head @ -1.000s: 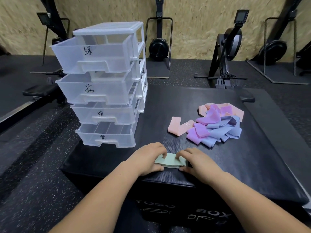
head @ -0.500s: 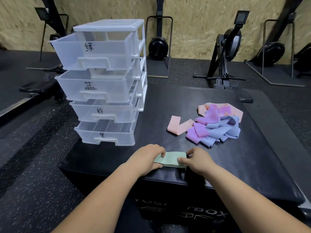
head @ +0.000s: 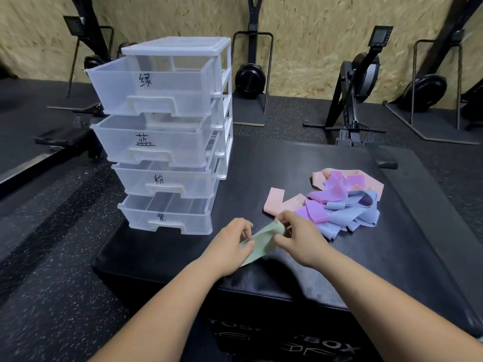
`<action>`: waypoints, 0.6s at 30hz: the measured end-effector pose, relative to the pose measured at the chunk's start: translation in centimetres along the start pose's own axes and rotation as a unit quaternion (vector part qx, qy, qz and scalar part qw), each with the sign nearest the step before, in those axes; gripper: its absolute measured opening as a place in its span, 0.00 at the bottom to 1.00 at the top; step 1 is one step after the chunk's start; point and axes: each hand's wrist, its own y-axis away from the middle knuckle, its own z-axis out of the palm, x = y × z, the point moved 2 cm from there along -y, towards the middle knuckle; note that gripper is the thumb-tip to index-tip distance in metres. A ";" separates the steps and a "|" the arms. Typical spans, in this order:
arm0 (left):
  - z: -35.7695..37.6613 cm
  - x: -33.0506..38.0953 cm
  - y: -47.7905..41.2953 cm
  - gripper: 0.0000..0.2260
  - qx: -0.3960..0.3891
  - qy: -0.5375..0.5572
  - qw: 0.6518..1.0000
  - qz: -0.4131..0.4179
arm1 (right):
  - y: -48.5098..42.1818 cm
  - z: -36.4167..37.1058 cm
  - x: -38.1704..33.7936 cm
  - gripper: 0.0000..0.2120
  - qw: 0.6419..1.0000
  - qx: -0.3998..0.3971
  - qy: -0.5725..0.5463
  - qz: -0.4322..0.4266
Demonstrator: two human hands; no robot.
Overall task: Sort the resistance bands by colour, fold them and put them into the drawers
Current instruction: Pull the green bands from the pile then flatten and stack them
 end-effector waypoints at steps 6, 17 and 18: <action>-1.0 -0.1 -2.4 0.09 0.028 0.106 0.992 -0.060 | -4.6 -2.2 -1.5 0.13 0.998 -0.020 -0.014 -0.054; -0.6 -1.1 -9.2 0.11 0.166 0.179 0.956 -0.161 | -16.5 -0.5 1.5 0.19 0.998 0.030 -0.059 0.002; -0.6 -1.2 -10.0 0.10 0.172 0.187 0.953 -0.167 | -17.6 -0.2 1.7 0.19 0.998 0.029 -0.053 0.001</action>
